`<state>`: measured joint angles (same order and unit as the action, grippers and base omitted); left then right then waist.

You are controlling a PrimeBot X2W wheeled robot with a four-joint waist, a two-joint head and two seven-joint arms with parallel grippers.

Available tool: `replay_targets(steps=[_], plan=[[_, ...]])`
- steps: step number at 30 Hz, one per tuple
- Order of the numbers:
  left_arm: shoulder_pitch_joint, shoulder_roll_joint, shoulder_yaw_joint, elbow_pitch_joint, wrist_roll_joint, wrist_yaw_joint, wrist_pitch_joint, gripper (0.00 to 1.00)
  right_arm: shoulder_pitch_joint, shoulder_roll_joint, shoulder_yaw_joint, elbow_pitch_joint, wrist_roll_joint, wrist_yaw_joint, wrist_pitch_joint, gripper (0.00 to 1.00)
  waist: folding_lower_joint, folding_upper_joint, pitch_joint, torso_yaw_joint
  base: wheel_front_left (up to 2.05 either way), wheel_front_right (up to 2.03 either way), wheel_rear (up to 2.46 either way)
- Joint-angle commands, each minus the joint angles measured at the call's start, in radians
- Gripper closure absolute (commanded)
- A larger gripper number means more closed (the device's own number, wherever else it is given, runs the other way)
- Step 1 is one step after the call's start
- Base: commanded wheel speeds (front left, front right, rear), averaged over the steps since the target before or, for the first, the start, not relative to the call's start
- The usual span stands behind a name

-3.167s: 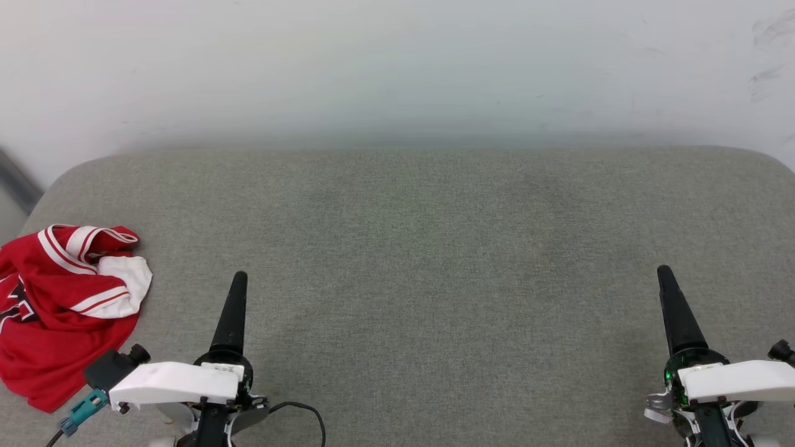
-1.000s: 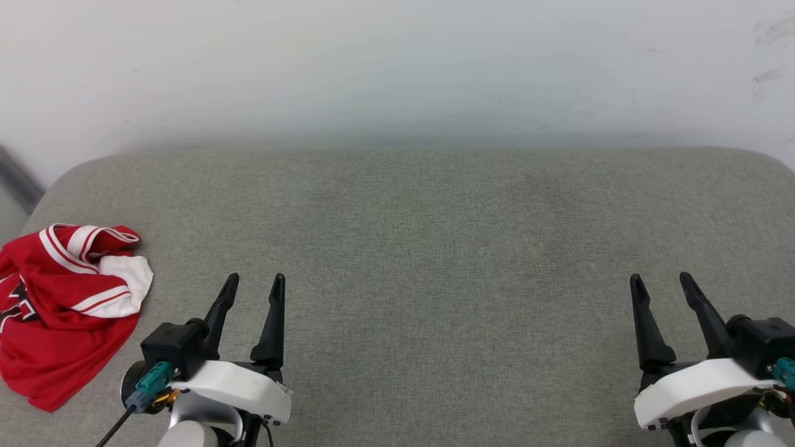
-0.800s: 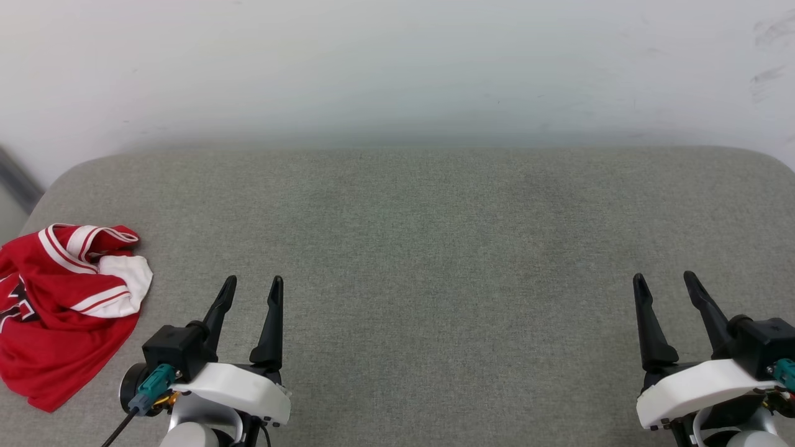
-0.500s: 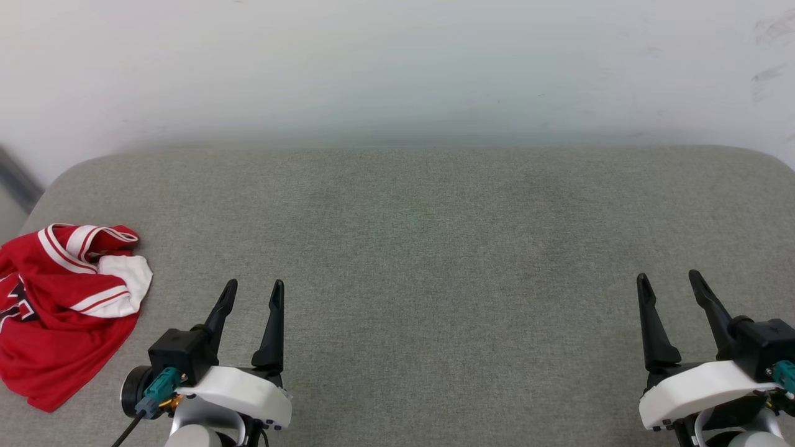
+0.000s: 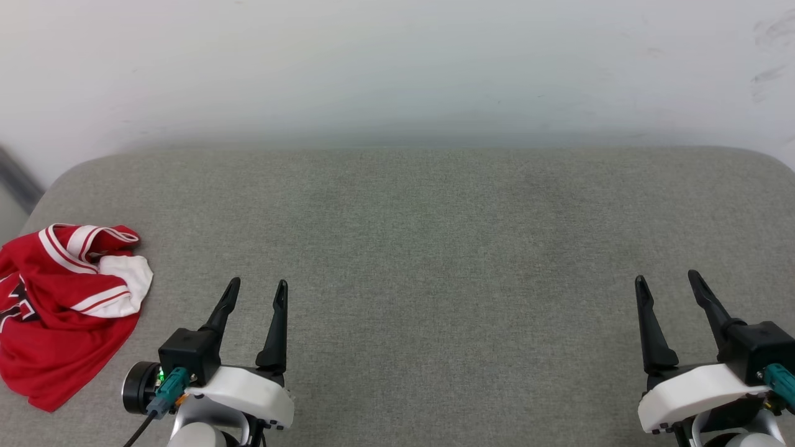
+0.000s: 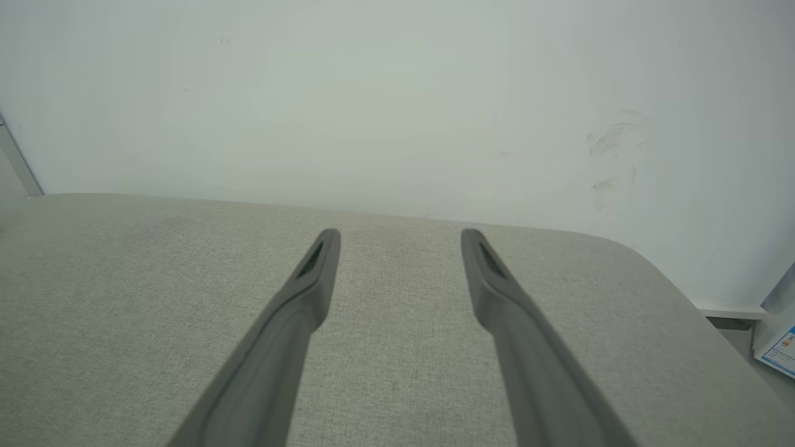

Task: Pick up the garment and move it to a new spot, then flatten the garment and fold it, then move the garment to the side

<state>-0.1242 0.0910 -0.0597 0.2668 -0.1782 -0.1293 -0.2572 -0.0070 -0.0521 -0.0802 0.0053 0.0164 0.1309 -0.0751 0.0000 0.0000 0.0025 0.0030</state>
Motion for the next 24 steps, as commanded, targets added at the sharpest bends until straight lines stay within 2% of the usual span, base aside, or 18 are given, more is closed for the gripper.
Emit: replay_targets(steps=[1, 5, 10, 15, 24], plan=[[-0.01, -0.001, 0.002, 0.003, 0.017, -0.002, -0.007, 0.0, 0.011, 0.003, 0.0, -0.001, -0.021, 0.0, -0.008, 0.0, 0.0, 0.0, 0.0, 0.002, 0.0, 0.0, 0.0], [-0.016, -0.005, 0.005, 0.005, 0.011, -0.001, -0.009, 0.0, 0.009, 0.003, -0.004, -0.002, -0.023, 0.0, -0.01, 0.0, 0.0, 0.0, 0.002, 0.017, 0.0, 0.0, 0.0], [-0.027, -0.016, 0.015, 0.009, -0.005, -0.001, -0.008, 0.0, 0.01, 0.003, 0.008, -0.008, -0.009, 0.0, -0.007, 0.0, 0.0, 0.0, 0.007, 0.071, 0.0, 0.0, 0.0], [-0.04, -0.023, 0.032, 0.015, -0.02, -0.001, -0.008, 0.0, -0.002, 0.003, 0.021, -0.013, -0.006, 0.0, -0.001, 0.0, 0.0, 0.0, 0.014, 0.159, 0.0, 0.0, 0.0], [-0.048, -0.035, 0.083, 0.028, -0.025, 0.002, -0.008, 0.0, -0.017, 0.003, 0.033, -0.021, -0.008, 0.0, 0.001, 0.0, 0.0, 0.0, 0.025, 0.358, 0.0, 0.0, 0.0]])
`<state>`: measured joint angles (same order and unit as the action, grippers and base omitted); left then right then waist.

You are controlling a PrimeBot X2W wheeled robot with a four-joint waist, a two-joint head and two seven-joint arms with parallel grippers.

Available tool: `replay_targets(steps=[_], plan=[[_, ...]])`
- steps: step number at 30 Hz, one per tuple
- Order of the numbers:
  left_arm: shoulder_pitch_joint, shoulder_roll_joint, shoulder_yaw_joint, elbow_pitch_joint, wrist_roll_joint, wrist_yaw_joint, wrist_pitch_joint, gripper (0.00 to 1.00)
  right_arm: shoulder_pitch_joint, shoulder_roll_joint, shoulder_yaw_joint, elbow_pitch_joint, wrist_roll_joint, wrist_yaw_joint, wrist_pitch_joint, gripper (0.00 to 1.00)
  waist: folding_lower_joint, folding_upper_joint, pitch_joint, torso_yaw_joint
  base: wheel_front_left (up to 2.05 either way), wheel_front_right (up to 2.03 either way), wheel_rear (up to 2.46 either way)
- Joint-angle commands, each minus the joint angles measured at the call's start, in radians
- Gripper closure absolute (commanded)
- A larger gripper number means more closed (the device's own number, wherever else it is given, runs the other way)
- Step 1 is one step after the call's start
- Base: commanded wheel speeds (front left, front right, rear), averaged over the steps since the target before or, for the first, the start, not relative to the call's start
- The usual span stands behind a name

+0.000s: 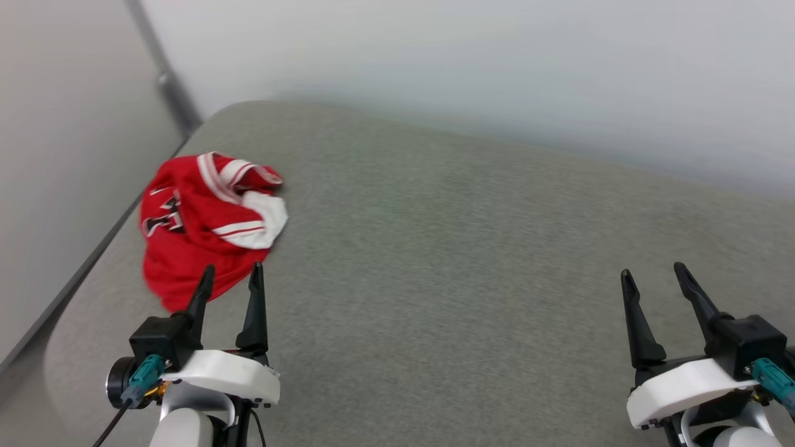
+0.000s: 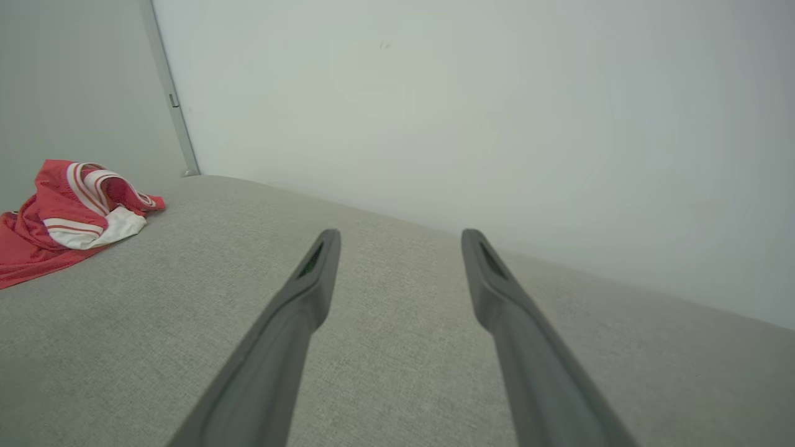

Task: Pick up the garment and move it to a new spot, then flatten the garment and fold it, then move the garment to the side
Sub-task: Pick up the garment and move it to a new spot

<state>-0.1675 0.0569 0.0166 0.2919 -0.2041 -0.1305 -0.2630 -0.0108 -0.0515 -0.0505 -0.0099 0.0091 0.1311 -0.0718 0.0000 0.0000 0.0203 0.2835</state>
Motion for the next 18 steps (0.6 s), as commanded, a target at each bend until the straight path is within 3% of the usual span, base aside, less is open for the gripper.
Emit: replay_targets(steps=[1, 6, 18], plan=[[-0.001, -0.002, 0.016, 0.003, 0.002, 0.004, -0.002, 0.0, -0.017, 0.002, 0.012, -0.004, 0.001, -0.001, -0.002, 0.0, 0.0, 0.0, 0.008, 0.095, 0.0, 0.0, 0.0], [0.013, -0.004, 0.048, -0.001, 0.01, 0.004, -0.002, 0.0, -0.032, 0.002, 0.034, -0.007, 0.003, -0.001, -0.003, 0.0, 0.0, 0.0, 0.013, 0.182, 0.0, 0.0, 0.0], [0.027, -0.007, 0.098, -0.018, 0.01, 0.002, -0.003, 0.0, -0.061, 0.002, 0.076, -0.008, -0.006, -0.001, 0.006, 0.0, 0.0, 0.0, 0.042, 0.252, 0.0, 0.0, 0.0]])
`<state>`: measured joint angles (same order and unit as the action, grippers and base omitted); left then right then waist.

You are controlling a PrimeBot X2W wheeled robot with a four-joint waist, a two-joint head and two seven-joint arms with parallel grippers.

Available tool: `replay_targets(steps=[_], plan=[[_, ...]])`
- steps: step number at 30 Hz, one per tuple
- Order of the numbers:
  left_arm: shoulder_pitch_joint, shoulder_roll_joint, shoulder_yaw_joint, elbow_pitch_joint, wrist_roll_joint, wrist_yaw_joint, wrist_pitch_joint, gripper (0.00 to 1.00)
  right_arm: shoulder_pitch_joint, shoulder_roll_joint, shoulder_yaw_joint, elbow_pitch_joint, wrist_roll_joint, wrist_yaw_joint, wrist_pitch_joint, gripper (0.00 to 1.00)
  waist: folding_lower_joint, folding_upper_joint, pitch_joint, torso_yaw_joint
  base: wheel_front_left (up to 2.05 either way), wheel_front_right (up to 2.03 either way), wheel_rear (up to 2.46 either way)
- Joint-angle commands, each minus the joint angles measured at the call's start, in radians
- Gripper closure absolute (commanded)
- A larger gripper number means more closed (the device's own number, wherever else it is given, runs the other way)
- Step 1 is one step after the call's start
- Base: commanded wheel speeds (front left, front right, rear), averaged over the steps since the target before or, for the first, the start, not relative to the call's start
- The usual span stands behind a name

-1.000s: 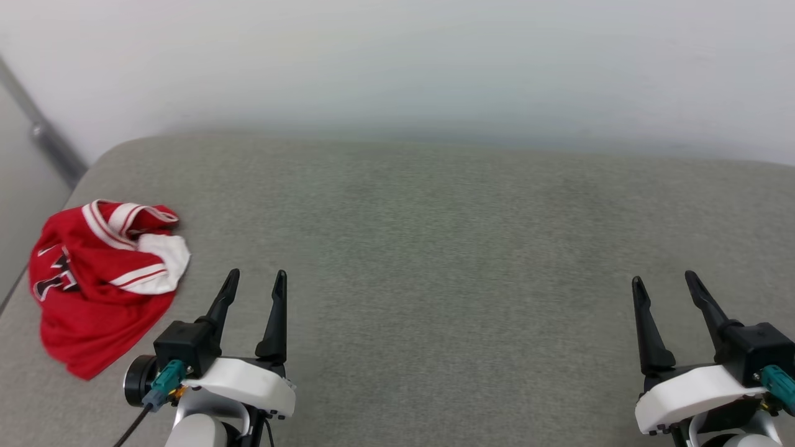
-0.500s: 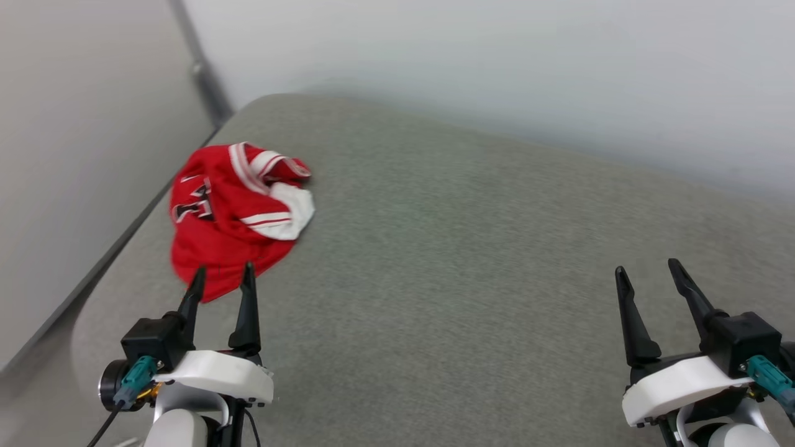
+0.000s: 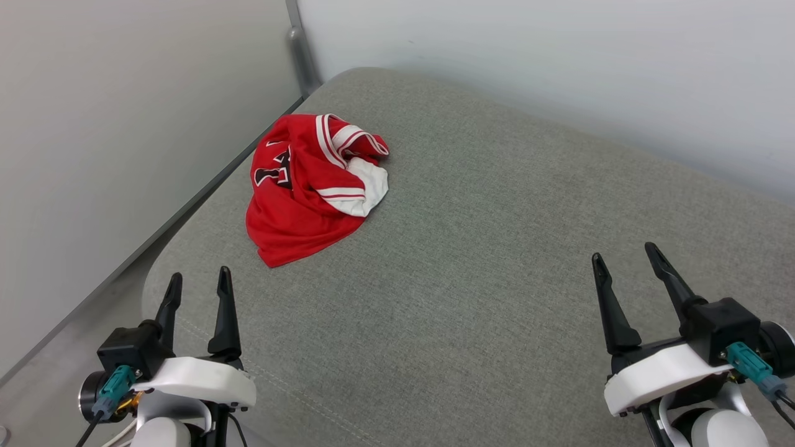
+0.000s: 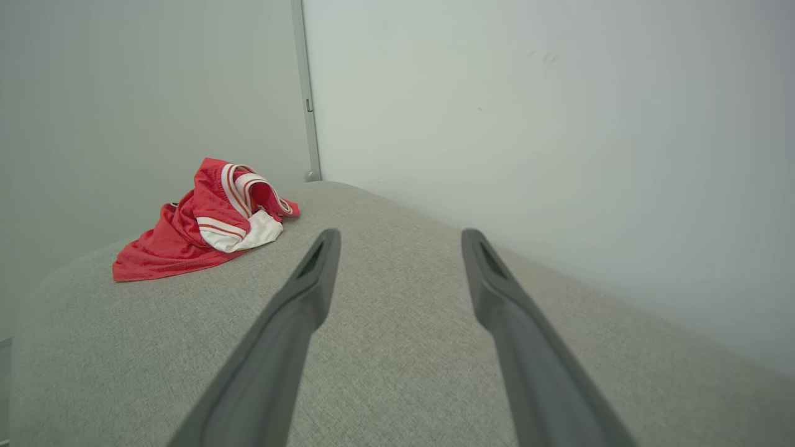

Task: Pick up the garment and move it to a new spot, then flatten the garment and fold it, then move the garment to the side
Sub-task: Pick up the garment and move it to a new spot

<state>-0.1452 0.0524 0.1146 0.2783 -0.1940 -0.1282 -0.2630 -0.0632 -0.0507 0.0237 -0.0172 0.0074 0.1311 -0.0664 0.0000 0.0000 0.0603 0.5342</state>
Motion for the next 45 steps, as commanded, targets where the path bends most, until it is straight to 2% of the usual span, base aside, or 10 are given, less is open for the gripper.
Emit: replay_targets(steps=[1, 11, 19, 24, 25, 31, 34, 38, 40, 45], plan=[[0.002, -0.002, 0.0, -0.006, -0.002, -0.001, -0.003, 0.0, -0.014, 0.001, 0.004, 0.001, -0.005, -0.001, 0.001, 0.0, 0.0, 0.0, 0.004, 0.002, 0.0, 0.0, 0.0], [-0.064, -0.002, -0.003, 0.015, -0.011, 0.002, -0.003, 0.0, -0.026, 0.001, 0.001, -0.007, -0.012, -0.001, 0.006, 0.0, 0.0, 0.0, 0.024, -0.016, 0.0, 0.0, 0.0], [-0.284, 0.024, 0.014, 0.075, -0.057, -0.001, -0.003, 0.0, -0.088, 0.001, 0.024, -0.06, -0.027, -0.001, 0.051, 0.0, 0.0, 0.0, 0.14, -0.126, 0.0, 0.0, 0.0], [-0.491, 0.082, 0.016, 0.167, -0.12, -0.003, 0.037, 0.0, -0.13, -0.002, 0.011, -0.096, -0.048, -0.001, 0.068, 0.0, 0.0, 0.0, 0.227, -0.195, 0.0, 0.0, 0.0], [-0.605, 0.132, 0.023, 0.239, -0.165, -0.002, 0.118, 0.0, -0.15, -0.009, 0.012, -0.115, -0.057, -0.001, 0.074, 0.0, 0.0, 0.0, 0.278, -0.234, 0.0, 0.0, 0.0], [-0.767, 0.244, 0.035, 0.445, -0.237, -0.002, 0.396, 0.0, -0.192, -0.014, 0.014, -0.135, -0.038, -0.001, 0.074, 0.0, 0.0, 0.0, 0.38, -0.3, 0.0, 0.0, 0.0], [-0.803, 0.307, 0.024, 0.545, -0.25, -0.002, 0.541, 0.0, -0.214, -0.012, 0.024, -0.131, -0.03, -0.001, 0.066, 0.0, 0.0, 0.0, 0.425, -0.332, 0.0, 0.0, 0.0], [-0.807, 0.362, 0.012, 0.644, -0.291, -0.002, 0.708, 0.0, -0.242, -0.01, 0.033, -0.119, -0.029, -0.001, 0.05, 0.0, 0.0, 0.0, 0.474, -0.363, 0.0, 0.0, 0.0], [-0.804, 0.376, 0.023, 0.684, -0.321, -0.002, 0.768, 0.0, -0.254, -0.009, 0.038, -0.111, -0.027, -0.001, 0.043, 0.0, 0.0, 0.0, 0.493, -0.373, 0.0, 0.0, 0.0], [-0.76, 0.365, 0.027, 0.76, -0.391, -0.001, 0.874, 0.0, -0.275, -0.007, 0.043, -0.091, -0.026, -0.001, 0.027, 0.0, 0.0, 0.0, 0.521, -0.388, 0.0, 0.0, 0.0]])
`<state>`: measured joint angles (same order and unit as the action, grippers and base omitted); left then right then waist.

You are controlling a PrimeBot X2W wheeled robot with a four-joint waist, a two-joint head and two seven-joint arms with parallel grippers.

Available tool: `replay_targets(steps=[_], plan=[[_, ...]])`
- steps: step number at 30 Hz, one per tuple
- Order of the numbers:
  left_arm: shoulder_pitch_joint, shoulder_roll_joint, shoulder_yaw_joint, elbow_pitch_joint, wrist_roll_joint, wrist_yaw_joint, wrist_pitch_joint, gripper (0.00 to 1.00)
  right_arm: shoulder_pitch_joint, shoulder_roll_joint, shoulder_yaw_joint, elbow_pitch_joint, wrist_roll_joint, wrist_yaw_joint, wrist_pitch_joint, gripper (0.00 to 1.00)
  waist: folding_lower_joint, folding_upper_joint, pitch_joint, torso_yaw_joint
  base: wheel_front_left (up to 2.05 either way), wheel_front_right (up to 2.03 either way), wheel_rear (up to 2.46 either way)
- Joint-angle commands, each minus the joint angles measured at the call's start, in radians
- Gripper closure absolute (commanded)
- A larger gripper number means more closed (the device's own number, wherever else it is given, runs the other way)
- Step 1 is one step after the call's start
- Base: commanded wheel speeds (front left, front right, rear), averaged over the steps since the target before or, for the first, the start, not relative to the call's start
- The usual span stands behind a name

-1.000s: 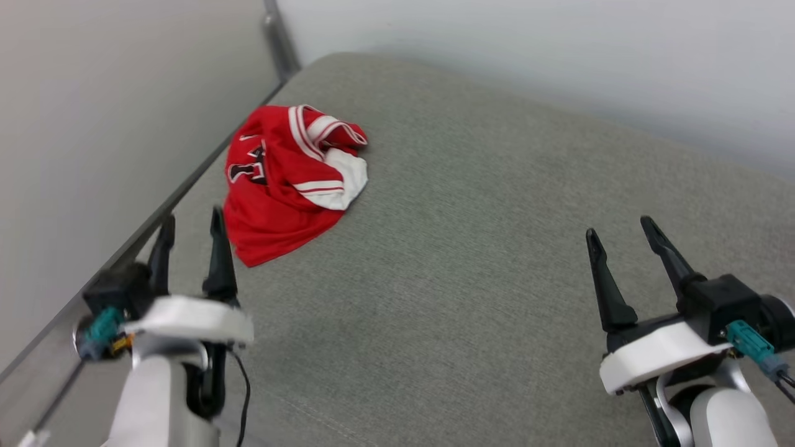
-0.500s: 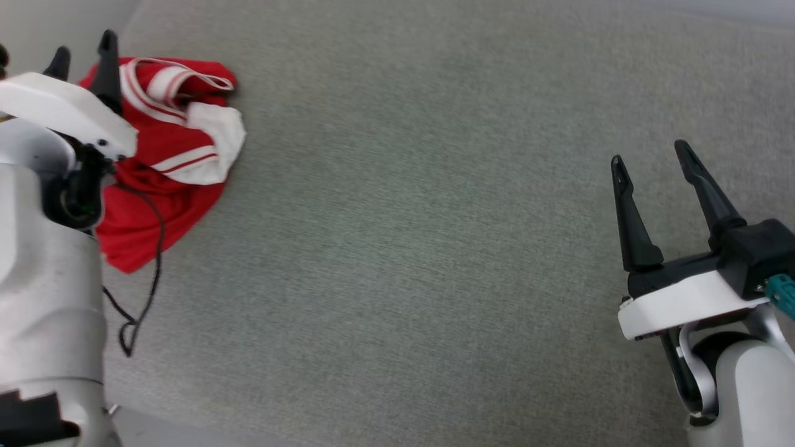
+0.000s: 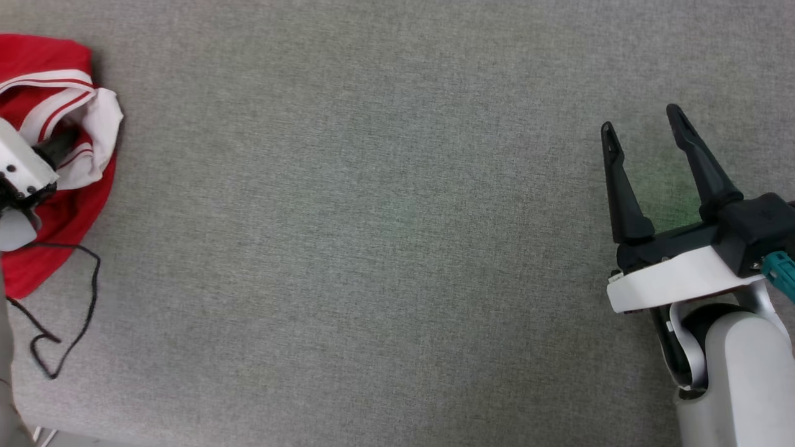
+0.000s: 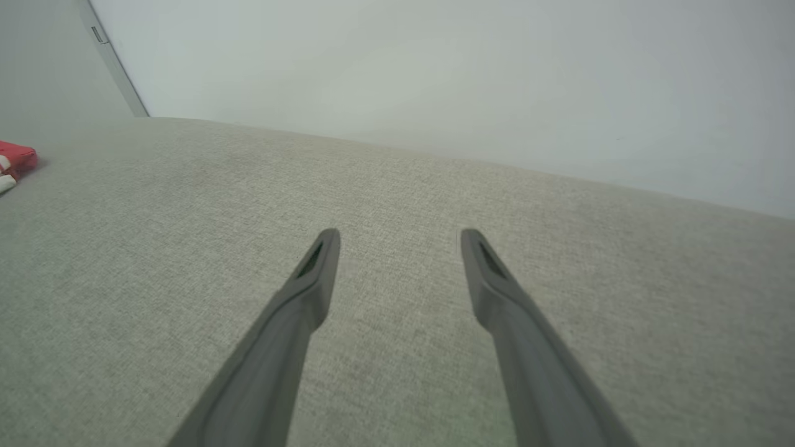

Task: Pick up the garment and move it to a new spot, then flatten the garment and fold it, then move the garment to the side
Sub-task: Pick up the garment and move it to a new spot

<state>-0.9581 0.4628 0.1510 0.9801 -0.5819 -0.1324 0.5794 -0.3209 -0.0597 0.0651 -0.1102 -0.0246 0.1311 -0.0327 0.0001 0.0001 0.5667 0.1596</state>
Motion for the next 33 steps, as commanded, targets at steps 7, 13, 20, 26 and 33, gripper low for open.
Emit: replay_targets(steps=[7, 13, 20, 26, 33], plan=[[0.061, -0.04, -0.032, 0.087, 0.015, 0.016, 0.008, 1.0, -0.037, 0.004, 0.004, 0.028, 0.009, -0.001, -0.021, 0.0, -0.0001, -0.0001, 0.011, -0.016, 0.0, 0.0, 0.0], [0.004, 0.008, -0.053, 0.013, 0.064, 0.015, -0.188, 1.0, -0.022, 0.005, -0.004, 0.059, 0.011, -0.001, -0.037, 0.0, -0.0001, -0.0001, -0.058, -0.001, 0.0, 0.0, 0.0], [0.001, 0.013, -0.064, -0.053, 0.112, 0.017, -0.5, 1.0, 0.022, 0.009, -0.021, 0.092, 0.034, -0.001, -0.057, 0.0, -0.0001, -0.0001, -0.19, 0.012, 0.0, 0.0, 0.0], [0.041, 0.002, -0.097, -0.11, 0.16, 0.031, -0.665, 1.0, 0.075, 0.011, -0.036, 0.099, 0.068, -0.001, -0.067, 0.0, -0.0001, -0.0001, -0.297, 0.002, 0.0, 0.0, 0.0], [0.168, -0.052, -0.131, -0.234, 0.196, 0.075, -0.77, 1.0, 0.156, 0.011, -0.043, 0.1, 0.106, -0.001, -0.064, 0.0, -0.0001, -0.0001, -0.424, -0.056, 0.0, 0.0, 0.0]])
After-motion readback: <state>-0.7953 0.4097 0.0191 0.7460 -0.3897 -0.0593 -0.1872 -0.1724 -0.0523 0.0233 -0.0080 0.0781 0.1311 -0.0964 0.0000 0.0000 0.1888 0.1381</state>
